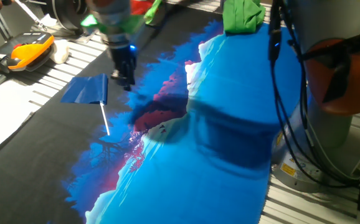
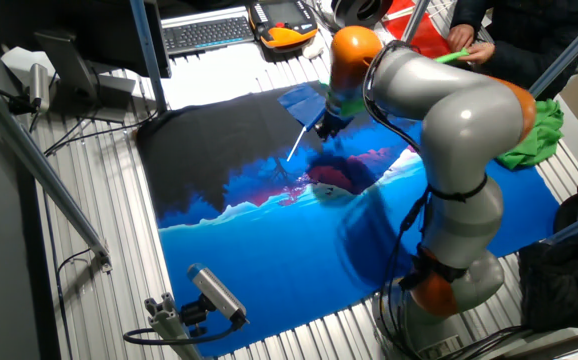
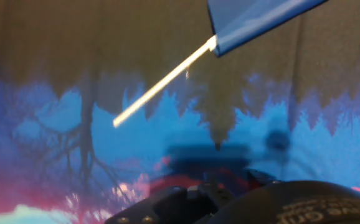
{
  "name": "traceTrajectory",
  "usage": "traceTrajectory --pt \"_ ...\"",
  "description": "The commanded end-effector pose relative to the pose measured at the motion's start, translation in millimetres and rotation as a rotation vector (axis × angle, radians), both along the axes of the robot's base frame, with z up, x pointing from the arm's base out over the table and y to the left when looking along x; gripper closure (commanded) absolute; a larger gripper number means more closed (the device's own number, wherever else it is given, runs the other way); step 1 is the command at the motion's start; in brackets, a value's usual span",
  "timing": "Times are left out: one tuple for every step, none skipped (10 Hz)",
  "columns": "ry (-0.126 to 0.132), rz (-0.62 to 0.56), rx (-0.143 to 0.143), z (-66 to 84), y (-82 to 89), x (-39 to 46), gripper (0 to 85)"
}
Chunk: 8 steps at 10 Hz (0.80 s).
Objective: Wave the flag
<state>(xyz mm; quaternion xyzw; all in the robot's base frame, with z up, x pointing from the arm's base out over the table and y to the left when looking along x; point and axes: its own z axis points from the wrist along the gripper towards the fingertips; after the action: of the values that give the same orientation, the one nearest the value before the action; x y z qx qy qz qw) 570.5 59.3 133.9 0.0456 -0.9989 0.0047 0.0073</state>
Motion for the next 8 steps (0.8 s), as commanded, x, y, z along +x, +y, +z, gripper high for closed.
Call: traceTrajectory --pt "-0.003 -0.035 -0.002 -4.4 2.6 19.8 51.0" --pt "-0.012 -0.058 0.011 -10.8 4.0 24.2 51.0" --pt "-0.027 -0.071 0.026 -16.9 4.8 28.1 51.0" --pt "-0.048 -0.08 0.036 -24.3 5.4 32.4 51.0" --pt "-0.069 -0.085 0.034 -32.5 4.6 36.5 51.0" --pt "-0.081 -0.094 0.038 -38.6 4.0 39.0 51.0" --pt "-0.075 -0.096 0.04 -37.8 4.5 38.5 51.0" --pt "-0.05 -0.099 0.048 -34.9 6.2 36.2 51.0"
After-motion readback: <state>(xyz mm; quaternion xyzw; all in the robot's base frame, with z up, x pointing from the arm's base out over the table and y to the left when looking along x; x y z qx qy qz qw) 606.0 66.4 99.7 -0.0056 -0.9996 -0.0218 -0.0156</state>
